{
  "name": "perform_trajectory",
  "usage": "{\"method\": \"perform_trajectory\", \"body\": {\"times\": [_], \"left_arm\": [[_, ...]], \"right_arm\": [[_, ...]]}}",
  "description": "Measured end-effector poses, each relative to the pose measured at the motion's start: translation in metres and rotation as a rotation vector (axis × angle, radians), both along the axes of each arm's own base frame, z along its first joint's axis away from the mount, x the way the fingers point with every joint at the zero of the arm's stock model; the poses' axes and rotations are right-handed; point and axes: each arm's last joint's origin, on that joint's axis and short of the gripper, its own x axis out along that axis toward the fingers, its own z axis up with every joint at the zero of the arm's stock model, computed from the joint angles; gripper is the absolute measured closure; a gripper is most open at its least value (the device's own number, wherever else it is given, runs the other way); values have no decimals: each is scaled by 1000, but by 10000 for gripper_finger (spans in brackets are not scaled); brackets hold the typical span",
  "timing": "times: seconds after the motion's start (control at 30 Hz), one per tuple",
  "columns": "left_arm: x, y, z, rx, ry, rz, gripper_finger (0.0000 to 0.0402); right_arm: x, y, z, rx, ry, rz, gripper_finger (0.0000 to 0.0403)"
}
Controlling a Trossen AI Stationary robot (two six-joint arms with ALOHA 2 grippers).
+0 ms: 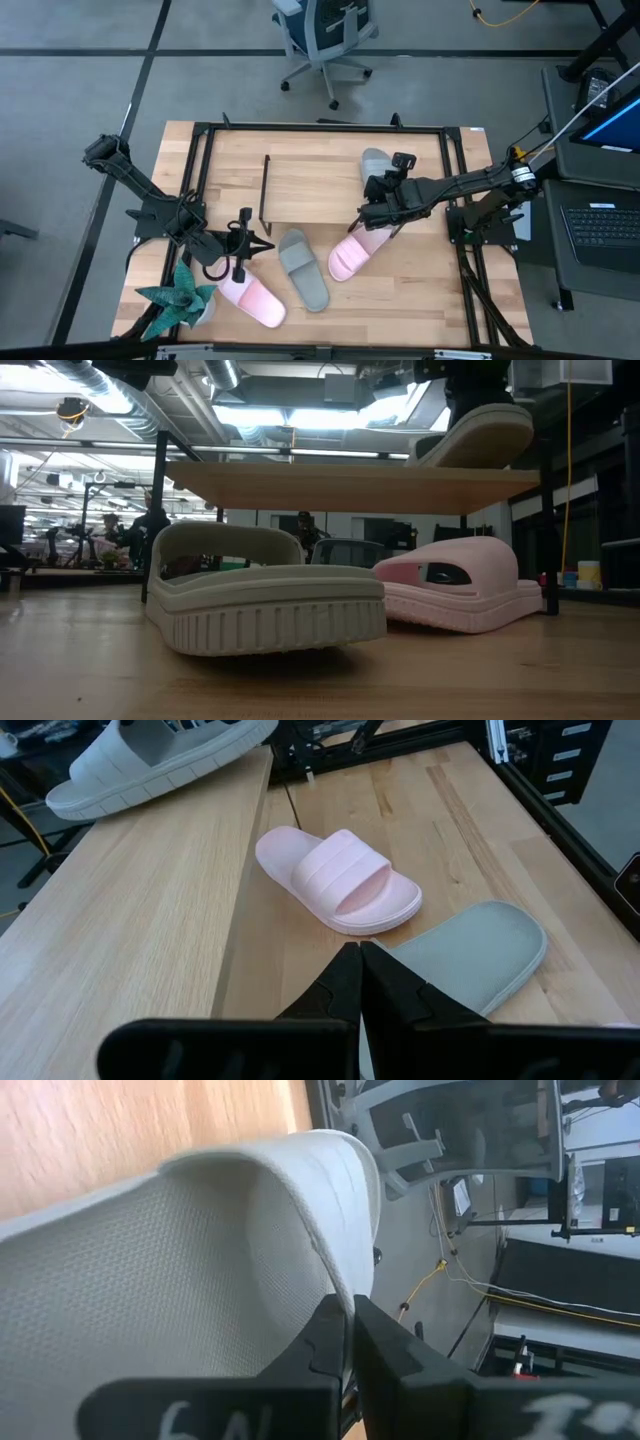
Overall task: Pick and place slides into the shelf
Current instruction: Put the right gray slide on the shelf
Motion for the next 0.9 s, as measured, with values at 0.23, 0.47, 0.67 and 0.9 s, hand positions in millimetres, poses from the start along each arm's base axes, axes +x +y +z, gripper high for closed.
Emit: {"method": "perform_trajectory", "body": {"times": [0.23, 0.47, 0.67, 0.9], "left_arm": [[0, 0, 0, 0, 0, 0, 401], [0, 0, 0, -16, -1, 7, 401], [0, -1, 0, -30, 4, -6, 401], [0, -1, 0, -36, 10, -20, 401]], "right_arm": [[0, 1, -1, 53, 28, 10, 383], [0, 1, -1, 54, 27, 9, 380], [0, 1, -1, 56, 24, 8, 369], [1, 1, -1, 58, 14, 7, 363]]}}
